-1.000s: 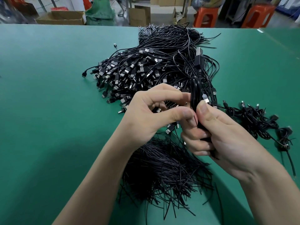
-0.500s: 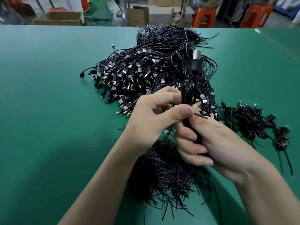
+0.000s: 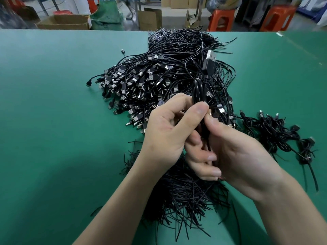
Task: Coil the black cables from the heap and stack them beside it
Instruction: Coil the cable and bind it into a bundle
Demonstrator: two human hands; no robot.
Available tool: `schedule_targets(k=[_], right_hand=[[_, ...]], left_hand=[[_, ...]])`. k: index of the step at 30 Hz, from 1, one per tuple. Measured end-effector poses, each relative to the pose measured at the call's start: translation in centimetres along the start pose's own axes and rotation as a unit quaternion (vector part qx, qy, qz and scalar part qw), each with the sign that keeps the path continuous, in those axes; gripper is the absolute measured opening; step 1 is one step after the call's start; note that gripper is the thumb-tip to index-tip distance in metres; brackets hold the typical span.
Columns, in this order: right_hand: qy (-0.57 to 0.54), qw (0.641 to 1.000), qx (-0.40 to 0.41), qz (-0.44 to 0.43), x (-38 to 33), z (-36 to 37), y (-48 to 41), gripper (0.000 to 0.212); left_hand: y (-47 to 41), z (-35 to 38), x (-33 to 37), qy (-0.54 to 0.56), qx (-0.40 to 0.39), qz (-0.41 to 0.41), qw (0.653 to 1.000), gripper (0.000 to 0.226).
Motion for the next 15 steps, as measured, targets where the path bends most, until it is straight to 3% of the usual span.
schedule_targets(k=[2,3,6,8,11,15], right_hand=[[0.172,0.983,0.057,-0.03,-0.6,-0.7,0.1,0.046],[0.271,0.957,0.083,-0.057,-1.2,-1.0,0.2,0.046],[0.488,0.842,0.162,-0.163,-3.1,-1.4,0.7,0.031],[0.55,0.775,0.196,-0.24,-4.1,-1.5,1.1,0.019],[0.628,0.685,0.172,-0.327,-5.1,-1.1,1.5,0.017],[0.68,0.612,0.139,-0.378,-5.7,-0.7,1.9,0.008]], left_hand=[[0.0,0.1,-0.2,0.001,-0.011,-0.006,1.0,0.032],[-0.1,0.1,-0.1,-0.008,-0.016,0.006,1.0,0.033],[-0.3,0.2,0.6,-0.07,-0.008,0.062,0.996,0.042],[-0.4,0.1,0.8,-0.095,-0.005,0.052,0.994,0.049],[-0.4,0.0,0.4,-0.106,-0.015,0.008,0.994,0.034],[-0.6,0.0,-0.1,-0.127,-0.069,-0.042,0.989,0.032]])
Point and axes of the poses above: each hand's wrist, its own y-axis away from the middle knuckle, its own z-axis out of the palm, x = y × z, the point moved 4 cm from there along -y, towards the middle knuckle, and after that the axes turned 13 degrees about -z, right-handed, at the moved point
